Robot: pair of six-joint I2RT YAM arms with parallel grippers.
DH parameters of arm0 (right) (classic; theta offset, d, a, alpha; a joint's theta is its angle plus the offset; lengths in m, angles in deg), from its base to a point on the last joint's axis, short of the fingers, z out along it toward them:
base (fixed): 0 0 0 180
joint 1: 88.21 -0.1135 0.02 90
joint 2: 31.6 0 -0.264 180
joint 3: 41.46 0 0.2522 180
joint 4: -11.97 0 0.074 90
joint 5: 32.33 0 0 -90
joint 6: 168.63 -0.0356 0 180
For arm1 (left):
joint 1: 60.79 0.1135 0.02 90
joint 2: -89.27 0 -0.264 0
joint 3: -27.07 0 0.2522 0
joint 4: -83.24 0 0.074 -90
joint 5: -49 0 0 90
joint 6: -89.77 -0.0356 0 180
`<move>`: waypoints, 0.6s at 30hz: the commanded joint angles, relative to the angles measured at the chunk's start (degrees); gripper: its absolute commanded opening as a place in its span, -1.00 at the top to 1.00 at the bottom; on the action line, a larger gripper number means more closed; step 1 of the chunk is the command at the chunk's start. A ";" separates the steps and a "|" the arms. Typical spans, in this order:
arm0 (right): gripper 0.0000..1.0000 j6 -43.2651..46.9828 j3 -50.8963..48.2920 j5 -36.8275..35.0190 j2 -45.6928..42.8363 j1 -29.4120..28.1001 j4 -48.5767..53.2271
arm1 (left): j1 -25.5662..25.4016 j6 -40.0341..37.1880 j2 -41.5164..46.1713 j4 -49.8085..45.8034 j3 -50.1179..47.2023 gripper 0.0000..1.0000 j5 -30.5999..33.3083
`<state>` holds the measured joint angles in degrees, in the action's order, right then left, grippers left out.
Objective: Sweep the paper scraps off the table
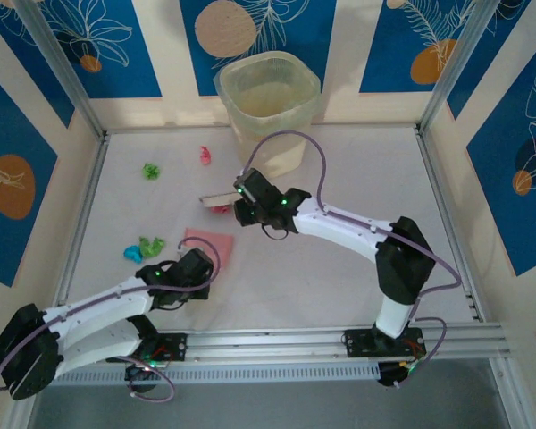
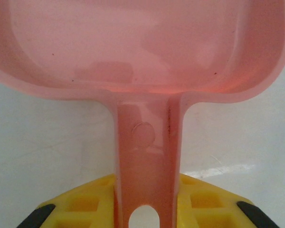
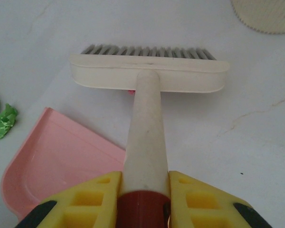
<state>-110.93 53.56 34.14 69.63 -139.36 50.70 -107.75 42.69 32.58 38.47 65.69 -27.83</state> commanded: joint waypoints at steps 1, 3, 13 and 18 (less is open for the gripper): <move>1.00 -2.07 4.76 3.76 1.75 0.53 4.17 | 2.61 -3.05 -3.94 3.01 2.43 0.99 -2.27; 1.00 -2.17 5.83 4.86 2.43 0.53 4.83 | 3.53 -3.99 -6.57 3.60 3.56 1.00 -3.80; 1.00 -4.59 2.98 14.77 -1.15 0.20 7.81 | 7.91 -6.98 -9.32 6.81 3.54 1.00 -5.12; 1.00 -6.33 -2.09 17.01 -7.17 -0.67 8.12 | 9.65 -7.75 -9.93 7.90 2.93 1.00 -6.65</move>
<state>-115.15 54.17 46.40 68.14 -139.01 56.91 -99.13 36.63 23.40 45.40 69.36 -32.95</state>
